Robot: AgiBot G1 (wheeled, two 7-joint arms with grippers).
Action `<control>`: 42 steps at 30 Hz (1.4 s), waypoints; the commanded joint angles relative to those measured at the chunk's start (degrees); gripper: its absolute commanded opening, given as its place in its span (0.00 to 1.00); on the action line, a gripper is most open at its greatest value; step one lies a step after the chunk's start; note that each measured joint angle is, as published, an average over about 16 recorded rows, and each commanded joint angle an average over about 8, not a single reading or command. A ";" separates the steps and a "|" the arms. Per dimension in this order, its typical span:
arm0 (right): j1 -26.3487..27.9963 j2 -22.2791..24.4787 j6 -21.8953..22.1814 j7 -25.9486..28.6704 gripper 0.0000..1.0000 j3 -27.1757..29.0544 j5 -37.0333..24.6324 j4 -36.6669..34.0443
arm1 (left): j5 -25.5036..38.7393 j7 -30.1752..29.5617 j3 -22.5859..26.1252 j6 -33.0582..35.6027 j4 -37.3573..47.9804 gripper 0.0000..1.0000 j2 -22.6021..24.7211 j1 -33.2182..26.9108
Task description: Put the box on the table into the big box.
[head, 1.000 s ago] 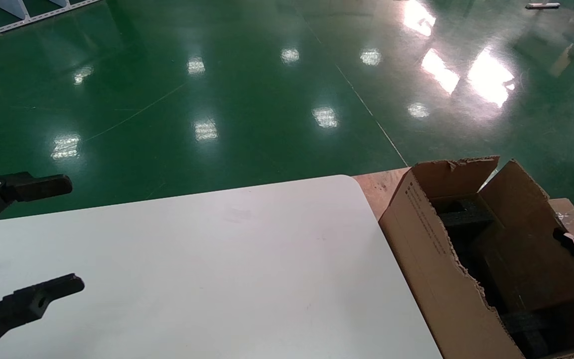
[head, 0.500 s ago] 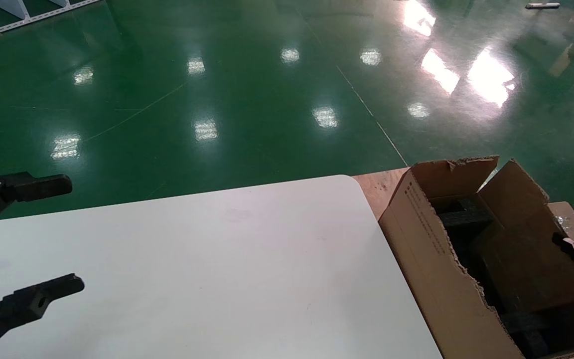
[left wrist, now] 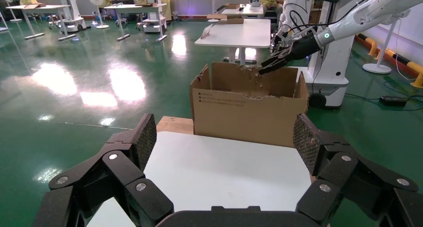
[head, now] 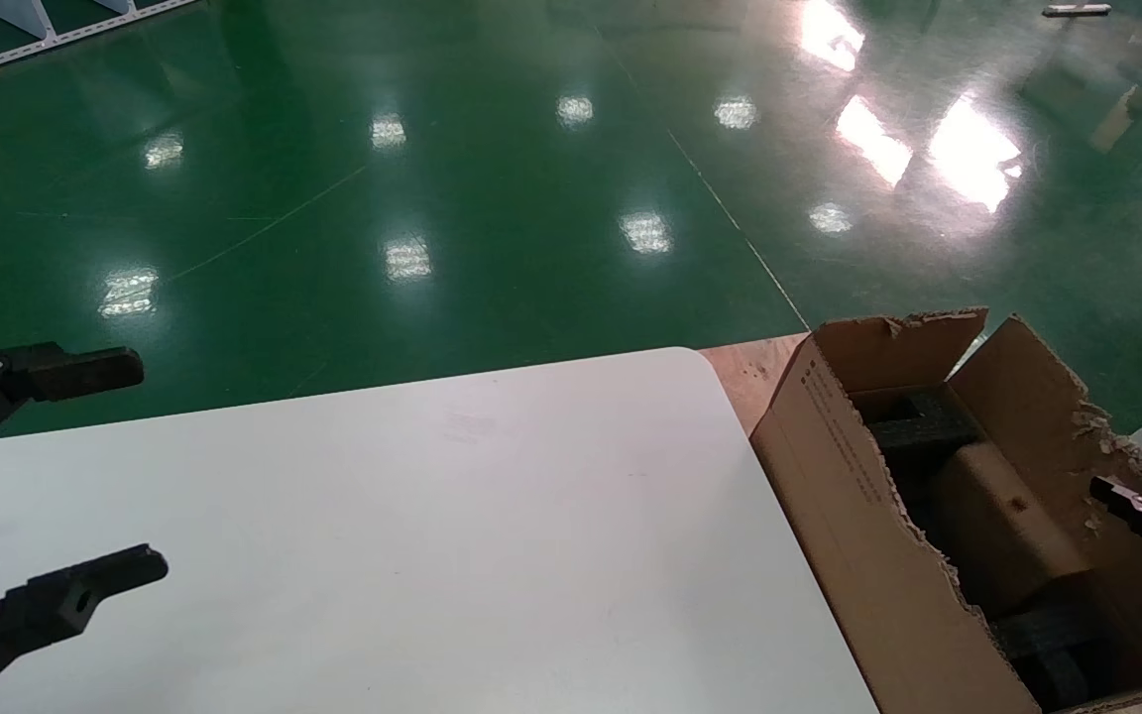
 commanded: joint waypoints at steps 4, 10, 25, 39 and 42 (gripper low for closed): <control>0.00 0.05 0.01 -0.02 1.00 0.07 0.18 0.12 | 0.00 0.00 0.00 0.00 0.00 1.00 0.00 0.00; 0.04 0.08 -0.03 -0.07 1.00 0.13 0.30 0.20 | 0.00 0.00 0.00 0.00 0.00 1.00 0.00 0.00; 14.99 2.40 -5.43 -7.58 1.00 4.31 -9.70 9.34 | 0.00 0.00 0.00 0.00 0.00 1.00 0.00 0.00; 28.64 5.21 1.43 -15.78 1.00 10.02 -20.73 21.79 | 0.00 0.00 0.00 -0.03 0.02 1.00 -0.01 0.01; 27.84 5.11 1.05 -15.34 1.00 9.71 -20.16 21.08 | 0.00 0.00 0.00 -0.02 0.02 1.00 -0.01 0.01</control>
